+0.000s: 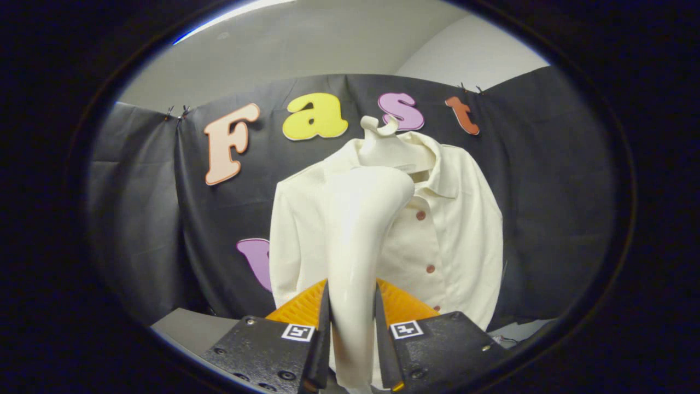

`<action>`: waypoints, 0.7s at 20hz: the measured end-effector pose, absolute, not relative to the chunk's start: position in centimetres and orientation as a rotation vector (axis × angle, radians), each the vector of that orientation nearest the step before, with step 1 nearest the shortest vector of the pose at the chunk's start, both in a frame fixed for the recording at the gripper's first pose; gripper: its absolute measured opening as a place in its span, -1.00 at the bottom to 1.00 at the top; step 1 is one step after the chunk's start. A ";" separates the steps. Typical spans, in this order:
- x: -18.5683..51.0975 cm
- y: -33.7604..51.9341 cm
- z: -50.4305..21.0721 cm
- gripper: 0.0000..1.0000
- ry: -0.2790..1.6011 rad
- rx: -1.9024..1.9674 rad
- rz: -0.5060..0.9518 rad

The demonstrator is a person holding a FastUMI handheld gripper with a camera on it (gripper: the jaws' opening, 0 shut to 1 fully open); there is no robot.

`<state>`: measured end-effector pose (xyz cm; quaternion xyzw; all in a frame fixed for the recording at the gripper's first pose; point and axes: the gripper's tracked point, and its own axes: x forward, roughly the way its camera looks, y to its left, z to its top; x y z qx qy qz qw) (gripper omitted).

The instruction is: Iron the clothes twice with a garment steamer, once on the left side and once on the right side.

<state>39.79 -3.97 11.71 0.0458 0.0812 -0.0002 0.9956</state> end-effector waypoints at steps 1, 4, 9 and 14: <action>39.8 -3.9 11.0 -0.27 0.184 0.092 0.000; 39.9 -3.4 9.7 -0.26 0.207 0.105 0.021; 39.4 -3.1 7.0 -0.26 0.258 0.103 0.052; 37.9 -3.0 2.1 -0.25 0.354 0.039 0.093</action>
